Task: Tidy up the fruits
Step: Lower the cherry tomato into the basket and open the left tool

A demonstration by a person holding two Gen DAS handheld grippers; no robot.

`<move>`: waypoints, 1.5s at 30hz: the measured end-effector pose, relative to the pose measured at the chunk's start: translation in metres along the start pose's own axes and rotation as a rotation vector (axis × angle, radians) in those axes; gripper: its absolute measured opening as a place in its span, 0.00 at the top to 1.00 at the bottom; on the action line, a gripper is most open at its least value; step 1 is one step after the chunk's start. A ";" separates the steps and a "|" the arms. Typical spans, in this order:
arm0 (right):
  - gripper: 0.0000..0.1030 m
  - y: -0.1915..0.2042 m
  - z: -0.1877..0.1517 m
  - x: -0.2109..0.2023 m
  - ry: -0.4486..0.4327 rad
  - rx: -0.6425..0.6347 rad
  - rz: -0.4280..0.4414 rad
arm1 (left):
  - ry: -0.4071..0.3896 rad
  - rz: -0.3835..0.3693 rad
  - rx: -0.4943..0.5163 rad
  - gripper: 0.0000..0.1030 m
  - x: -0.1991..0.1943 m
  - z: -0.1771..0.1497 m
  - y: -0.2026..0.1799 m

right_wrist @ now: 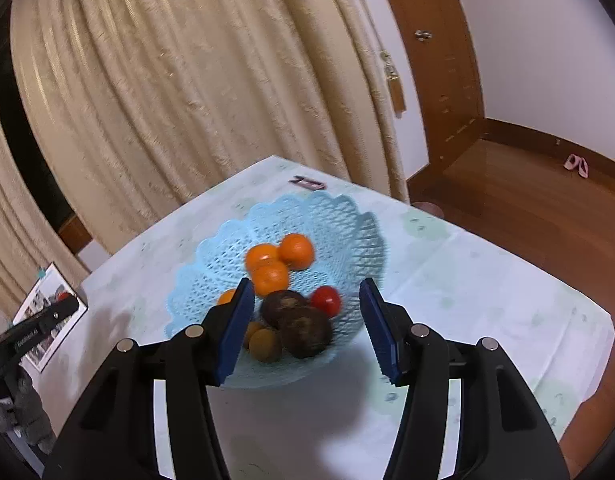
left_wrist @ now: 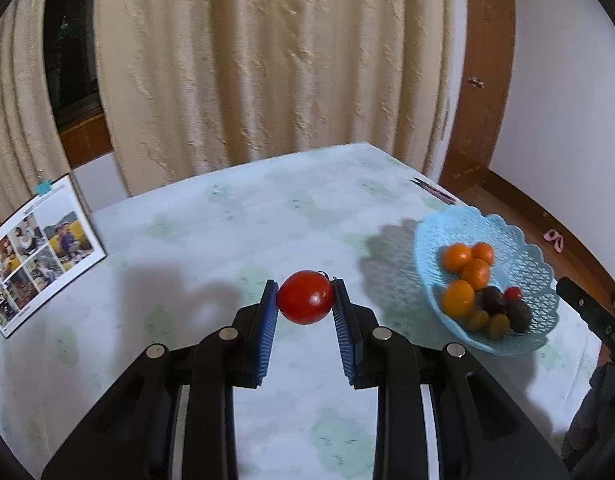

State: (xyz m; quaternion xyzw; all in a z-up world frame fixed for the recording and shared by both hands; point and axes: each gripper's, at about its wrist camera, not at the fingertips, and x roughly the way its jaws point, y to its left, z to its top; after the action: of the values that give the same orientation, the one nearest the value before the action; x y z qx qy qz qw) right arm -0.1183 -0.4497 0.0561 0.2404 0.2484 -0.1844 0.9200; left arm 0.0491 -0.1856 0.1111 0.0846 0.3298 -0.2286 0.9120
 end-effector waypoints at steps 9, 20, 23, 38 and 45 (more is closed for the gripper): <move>0.38 -0.027 -0.003 -0.015 -0.086 0.015 -0.074 | 0.024 -0.078 0.068 0.73 0.010 0.003 -0.059; 0.35 -0.049 -0.009 -0.012 -0.075 0.047 -0.070 | 0.055 -0.129 0.166 0.73 0.037 0.005 -0.129; 0.34 -0.054 -0.009 -0.012 -0.075 0.057 -0.067 | 0.060 -0.139 0.185 0.73 0.041 0.005 -0.140; 0.34 -0.059 -0.009 -0.010 -0.079 0.069 -0.067 | 0.065 -0.172 0.227 0.72 0.049 0.000 -0.165; 0.34 -0.056 -0.011 -0.014 -0.080 0.063 -0.062 | 0.057 -0.184 0.230 0.72 0.045 0.000 -0.166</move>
State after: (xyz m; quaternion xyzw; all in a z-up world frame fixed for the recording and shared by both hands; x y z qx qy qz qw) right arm -0.1594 -0.4867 0.0357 0.2538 0.2128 -0.2300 0.9151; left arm 0.0014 -0.3477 0.0817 0.1645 0.3336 -0.3449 0.8618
